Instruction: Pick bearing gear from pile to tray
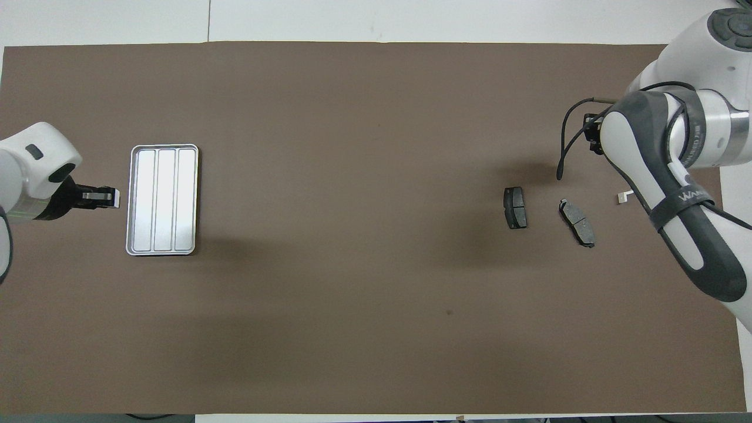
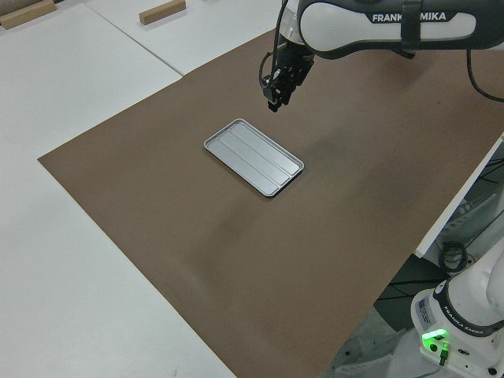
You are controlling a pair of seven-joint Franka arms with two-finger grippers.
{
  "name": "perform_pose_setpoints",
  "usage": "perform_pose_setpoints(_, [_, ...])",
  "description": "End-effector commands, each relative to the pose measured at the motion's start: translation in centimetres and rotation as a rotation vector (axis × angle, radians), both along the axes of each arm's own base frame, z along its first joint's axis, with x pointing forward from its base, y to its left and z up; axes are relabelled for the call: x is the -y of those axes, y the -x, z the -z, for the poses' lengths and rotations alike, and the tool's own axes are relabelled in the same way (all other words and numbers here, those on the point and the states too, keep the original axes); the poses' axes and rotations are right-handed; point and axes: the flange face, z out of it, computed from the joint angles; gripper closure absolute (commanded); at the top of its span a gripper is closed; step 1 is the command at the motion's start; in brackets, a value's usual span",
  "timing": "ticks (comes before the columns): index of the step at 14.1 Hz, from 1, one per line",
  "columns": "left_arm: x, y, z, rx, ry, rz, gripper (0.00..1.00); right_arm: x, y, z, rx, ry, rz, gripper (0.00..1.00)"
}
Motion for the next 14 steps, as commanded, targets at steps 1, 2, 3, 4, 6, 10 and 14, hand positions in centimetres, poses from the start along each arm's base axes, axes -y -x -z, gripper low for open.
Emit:
perform_pose_setpoints(1, [-0.9,-0.1,2.2,-0.006,0.010,0.032,0.84,-2.0,2.1,-5.1,-0.013,0.013,-0.061,1.00])
perform_pose_setpoints(2, [-0.9,-0.1,3.6,0.010,0.010,0.031,0.84,-3.6,3.0,-7.1,-0.011,0.017,-0.081,1.00])
perform_pose_setpoints(3, [-0.9,-0.1,4.7,0.017,0.010,0.026,0.84,-5.1,3.8,-9.0,-0.011,0.017,-0.099,1.00])
perform_pose_setpoints(4, [-0.9,-0.3,5.7,0.021,0.010,0.025,0.84,-6.7,4.9,-10.8,-0.012,0.011,-0.109,1.00])
perform_pose_setpoints(6, [-0.8,-0.4,6.3,0.026,0.009,0.026,0.84,-10.6,7.0,-14.0,-0.006,-0.011,-0.128,1.00])
perform_pose_setpoints(10, [-0.2,-0.3,9.0,0.028,0.010,0.022,0.84,-19.6,11.0,-17.4,0.008,-0.049,-0.015,1.00])
perform_pose_setpoints(14, [0.1,-0.3,11.0,0.004,0.014,0.001,0.84,-27.7,14.4,-17.8,0.013,-0.096,0.110,1.00])
